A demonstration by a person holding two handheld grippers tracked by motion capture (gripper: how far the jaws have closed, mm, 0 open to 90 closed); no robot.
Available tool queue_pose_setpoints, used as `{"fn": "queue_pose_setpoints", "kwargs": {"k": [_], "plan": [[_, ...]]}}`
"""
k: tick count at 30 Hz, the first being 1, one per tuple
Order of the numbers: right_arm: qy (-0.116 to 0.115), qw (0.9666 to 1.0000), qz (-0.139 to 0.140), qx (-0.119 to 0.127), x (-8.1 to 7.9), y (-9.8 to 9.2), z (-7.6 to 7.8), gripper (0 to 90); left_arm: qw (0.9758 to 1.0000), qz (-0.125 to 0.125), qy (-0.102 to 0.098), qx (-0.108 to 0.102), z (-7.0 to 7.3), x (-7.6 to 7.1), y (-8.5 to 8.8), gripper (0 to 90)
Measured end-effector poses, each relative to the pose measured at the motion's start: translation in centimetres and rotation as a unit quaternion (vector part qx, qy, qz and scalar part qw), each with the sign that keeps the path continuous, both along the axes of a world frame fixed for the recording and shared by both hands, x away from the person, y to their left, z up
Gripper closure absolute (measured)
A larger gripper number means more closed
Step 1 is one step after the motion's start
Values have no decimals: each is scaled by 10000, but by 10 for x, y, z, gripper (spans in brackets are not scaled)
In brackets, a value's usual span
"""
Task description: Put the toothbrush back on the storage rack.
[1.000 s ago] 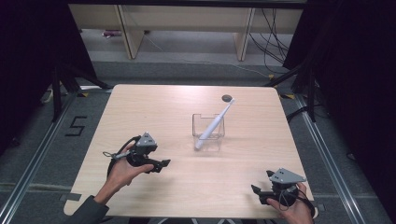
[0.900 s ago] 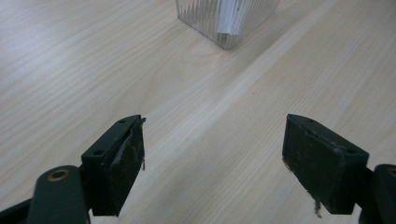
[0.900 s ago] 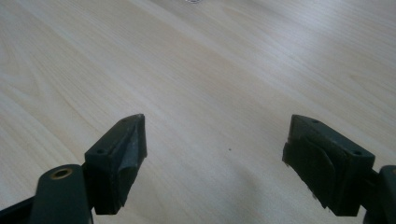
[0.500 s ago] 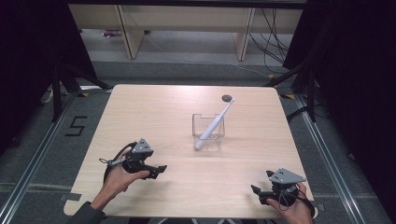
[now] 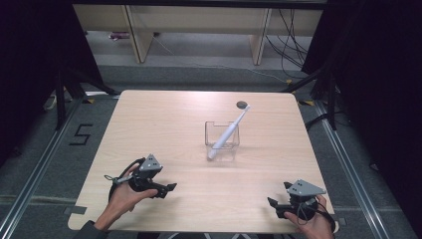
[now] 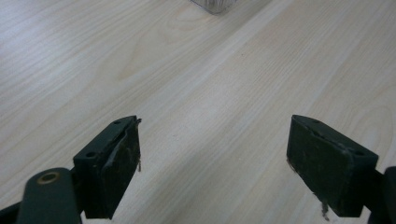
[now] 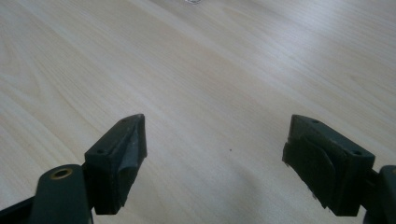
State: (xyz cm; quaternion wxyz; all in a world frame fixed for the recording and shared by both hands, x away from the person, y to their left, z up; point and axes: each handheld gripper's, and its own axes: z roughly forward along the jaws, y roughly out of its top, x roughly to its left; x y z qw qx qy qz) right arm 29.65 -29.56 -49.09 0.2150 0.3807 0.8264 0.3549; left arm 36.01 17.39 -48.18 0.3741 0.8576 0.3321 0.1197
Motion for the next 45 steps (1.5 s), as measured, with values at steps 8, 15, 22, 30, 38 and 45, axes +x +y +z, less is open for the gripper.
{"fn": "queue_pose_setpoints", "kwargs": {"k": [8,15,22,30,38,45], "plan": [[37,10000,8,11,0,0,0,209,10000,-20,-15,14,-2,-9,7,169],[33,10000,11,10,0,1,-1,209,9999,-61,-35,98,-4,-17,8,169],[26,10000,-12,25,0,1,-1,209,9998,-141,-25,143,-7,-25,3,169],[51,10000,-2,2,0,1,0,209,9997,-213,43,115,-12,-34,2,156],[50,10000,-3,5,0,1,0,209,9995,-209,-12,227,-17,-43,0,156],[14,10000,28,29,0,2,0,209,9994,-231,-52,266,-17,-51,2,156]]}}
